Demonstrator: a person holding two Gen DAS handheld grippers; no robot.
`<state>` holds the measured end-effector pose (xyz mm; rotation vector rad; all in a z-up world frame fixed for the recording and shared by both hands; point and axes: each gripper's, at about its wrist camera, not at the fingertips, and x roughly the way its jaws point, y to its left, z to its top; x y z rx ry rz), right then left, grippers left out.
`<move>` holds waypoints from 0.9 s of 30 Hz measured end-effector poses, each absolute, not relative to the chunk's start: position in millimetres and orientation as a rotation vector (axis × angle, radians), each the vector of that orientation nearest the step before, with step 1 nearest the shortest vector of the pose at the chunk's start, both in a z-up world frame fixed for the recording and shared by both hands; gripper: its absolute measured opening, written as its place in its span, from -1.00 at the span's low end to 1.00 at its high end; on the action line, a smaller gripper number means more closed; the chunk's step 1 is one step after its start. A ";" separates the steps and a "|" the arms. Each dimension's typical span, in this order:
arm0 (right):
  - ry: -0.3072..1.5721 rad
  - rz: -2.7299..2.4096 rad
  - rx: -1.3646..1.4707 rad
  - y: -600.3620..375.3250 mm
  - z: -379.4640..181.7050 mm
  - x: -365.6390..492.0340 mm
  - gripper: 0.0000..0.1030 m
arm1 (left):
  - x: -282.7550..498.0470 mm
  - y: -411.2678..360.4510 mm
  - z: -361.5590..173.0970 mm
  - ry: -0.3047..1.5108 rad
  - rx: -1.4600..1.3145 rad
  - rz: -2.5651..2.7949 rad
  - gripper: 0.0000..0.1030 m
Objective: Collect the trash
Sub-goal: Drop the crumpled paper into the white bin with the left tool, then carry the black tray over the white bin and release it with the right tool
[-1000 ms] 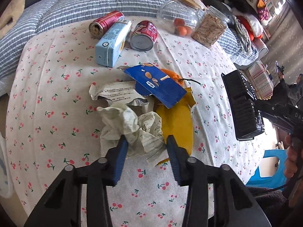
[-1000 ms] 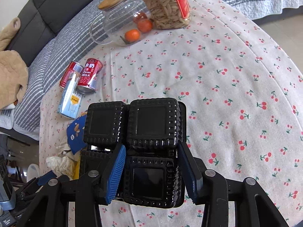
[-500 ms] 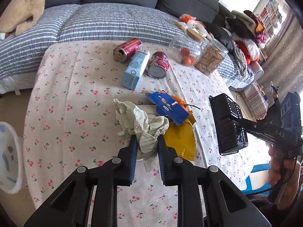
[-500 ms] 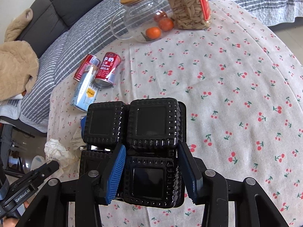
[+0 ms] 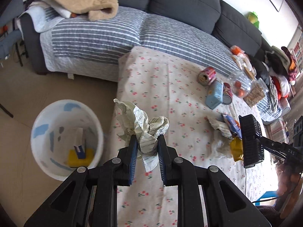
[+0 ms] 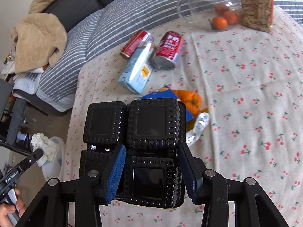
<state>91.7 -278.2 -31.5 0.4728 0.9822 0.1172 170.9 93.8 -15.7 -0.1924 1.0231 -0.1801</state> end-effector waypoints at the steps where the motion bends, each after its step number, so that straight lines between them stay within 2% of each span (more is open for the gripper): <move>1: 0.985 0.130 0.467 -270.2 -32.3 94.8 -0.03 | 171.3 104.5 -18.7 1.027 -0.201 -0.159 -0.57; 9: 1.013 0.204 0.442 -212.2 -42.5 115.9 -0.03 | 181.3 166.9 -47.9 1.066 -0.262 -0.015 -0.54; 12: 1.021 0.223 0.435 -194.3 -46.5 120.0 -0.03 | 185.1 180.5 -58.2 1.073 -0.280 0.022 -0.46; 14: 1.025 0.229 0.423 -184.6 -49.0 122.8 -0.03 | 188.7 183.9 -63.6 1.094 -0.260 0.051 -0.24; 16: 1.028 0.233 0.414 -176.1 -51.3 125.3 -0.03 | 189.1 186.9 -67.6 1.117 -0.230 0.097 0.29; 22: 1.041 0.233 0.394 -157.3 -58.5 131.0 -0.03 | 179.2 204.7 -63.0 1.115 -0.213 0.141 0.55; 27: 1.055 0.249 0.364 -133.1 -62.7 136.8 -0.03 | 157.3 230.6 -55.6 1.113 -0.197 0.211 0.57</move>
